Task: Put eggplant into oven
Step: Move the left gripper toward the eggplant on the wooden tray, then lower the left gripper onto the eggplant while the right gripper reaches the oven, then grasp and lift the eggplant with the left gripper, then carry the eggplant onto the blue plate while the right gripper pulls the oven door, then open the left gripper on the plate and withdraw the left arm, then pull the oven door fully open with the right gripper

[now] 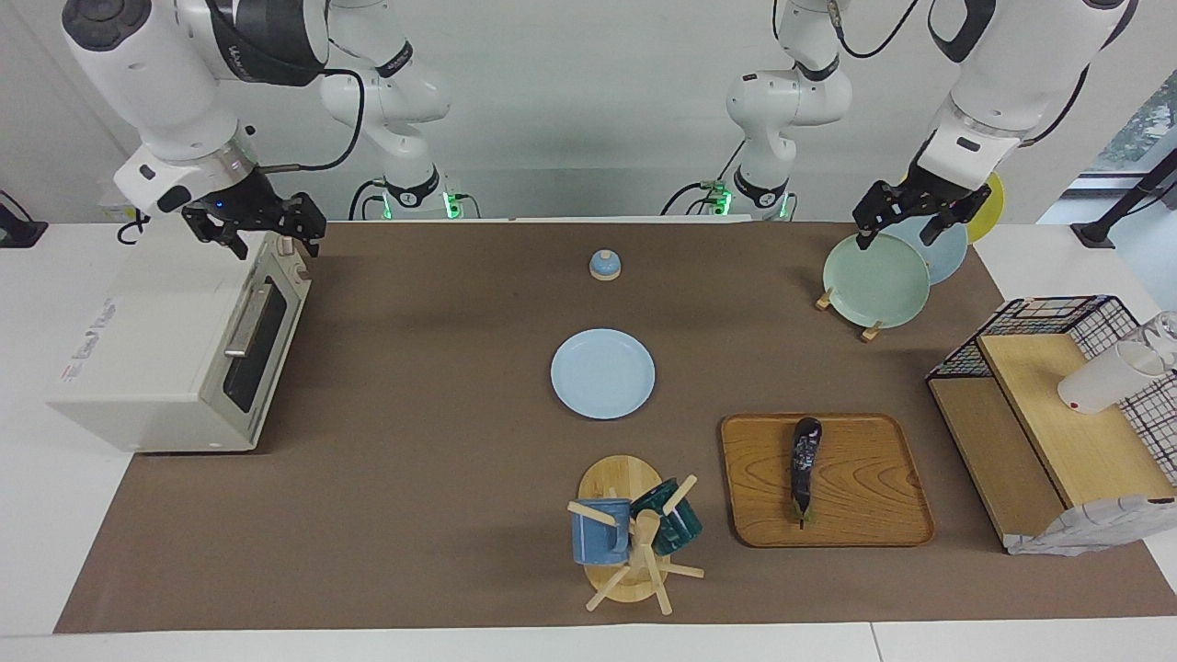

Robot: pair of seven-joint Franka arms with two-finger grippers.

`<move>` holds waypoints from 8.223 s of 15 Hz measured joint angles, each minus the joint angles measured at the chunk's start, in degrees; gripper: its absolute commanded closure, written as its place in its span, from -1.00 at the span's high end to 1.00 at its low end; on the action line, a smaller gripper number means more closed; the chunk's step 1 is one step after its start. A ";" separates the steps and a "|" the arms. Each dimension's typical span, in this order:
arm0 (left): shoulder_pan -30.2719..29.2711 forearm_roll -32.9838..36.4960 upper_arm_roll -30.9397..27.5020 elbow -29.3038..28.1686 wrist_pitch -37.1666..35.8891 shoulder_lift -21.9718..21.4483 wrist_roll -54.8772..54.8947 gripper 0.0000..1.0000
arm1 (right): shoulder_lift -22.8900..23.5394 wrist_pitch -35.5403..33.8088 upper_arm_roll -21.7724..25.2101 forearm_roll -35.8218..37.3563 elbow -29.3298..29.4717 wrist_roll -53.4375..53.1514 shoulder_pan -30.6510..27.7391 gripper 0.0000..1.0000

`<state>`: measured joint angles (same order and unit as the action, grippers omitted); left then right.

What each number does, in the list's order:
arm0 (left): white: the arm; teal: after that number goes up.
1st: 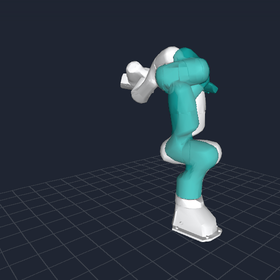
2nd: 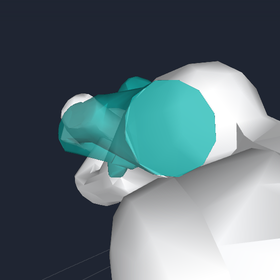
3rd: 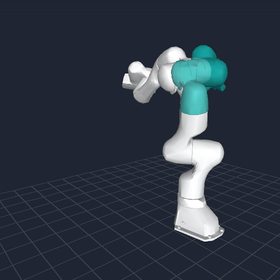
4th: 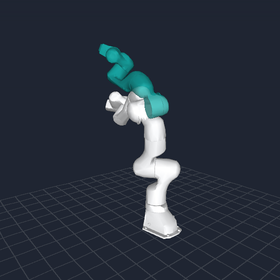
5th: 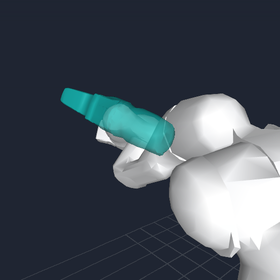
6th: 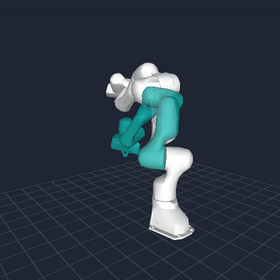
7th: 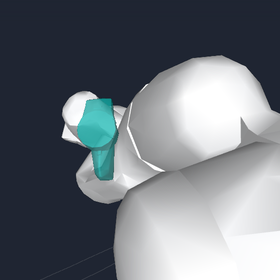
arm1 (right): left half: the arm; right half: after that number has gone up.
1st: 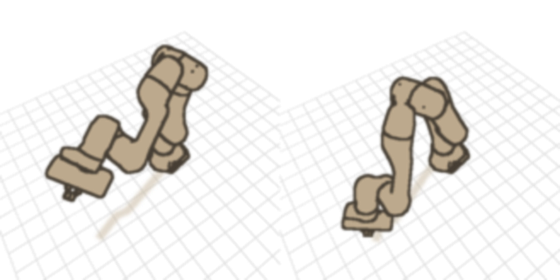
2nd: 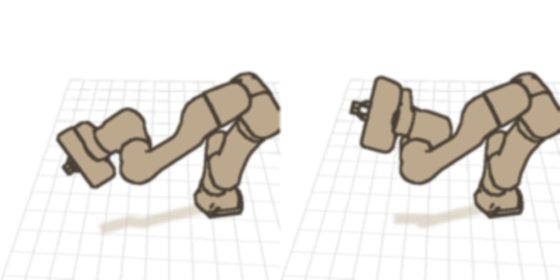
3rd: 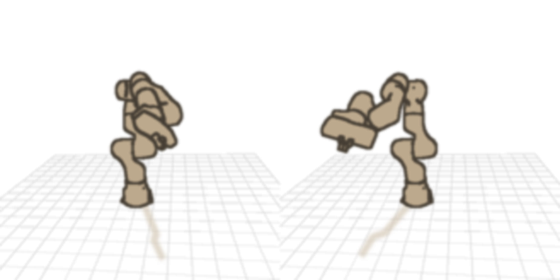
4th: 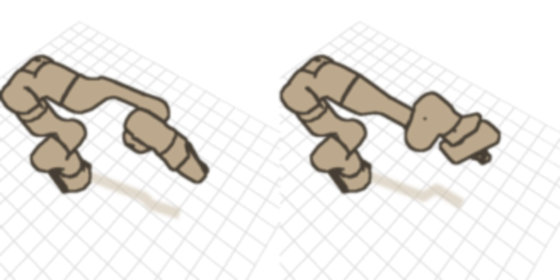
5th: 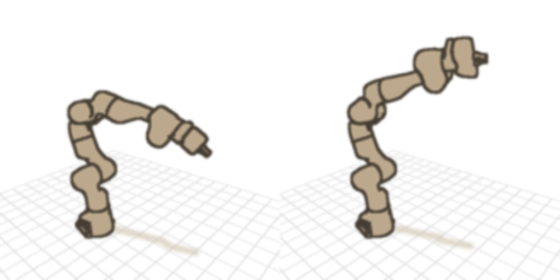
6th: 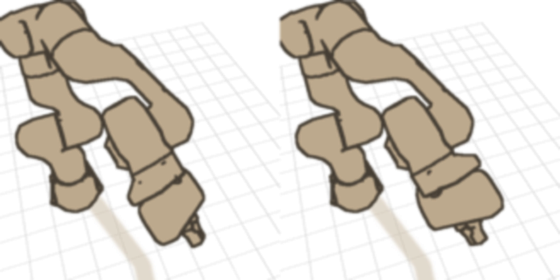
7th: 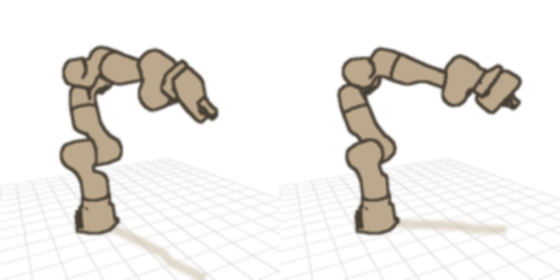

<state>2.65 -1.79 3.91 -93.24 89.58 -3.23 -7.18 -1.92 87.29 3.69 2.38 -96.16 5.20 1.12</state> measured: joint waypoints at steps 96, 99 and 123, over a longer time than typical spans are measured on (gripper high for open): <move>9.93 -6.28 0.09 -2.62 15.28 11.01 -4.57 1.00 | 1.24 23.17 0.09 5.76 -18.84 -0.14 -0.41 -1.00; 5.10 -4.51 0.04 -2.33 11.21 7.34 -1.14 1.00 | 0.81 22.57 0.10 6.78 -18.84 0.30 -0.41 -1.00; 2.15 1.04 0.53 4.43 -6.52 4.05 1.67 1.00 | 2.21 35.22 -0.78 4.22 -27.76 -1.68 2.84 -1.00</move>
<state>4.80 -0.75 4.44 -88.81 83.06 0.81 -5.51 0.28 122.51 2.92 6.60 -123.92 3.52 3.96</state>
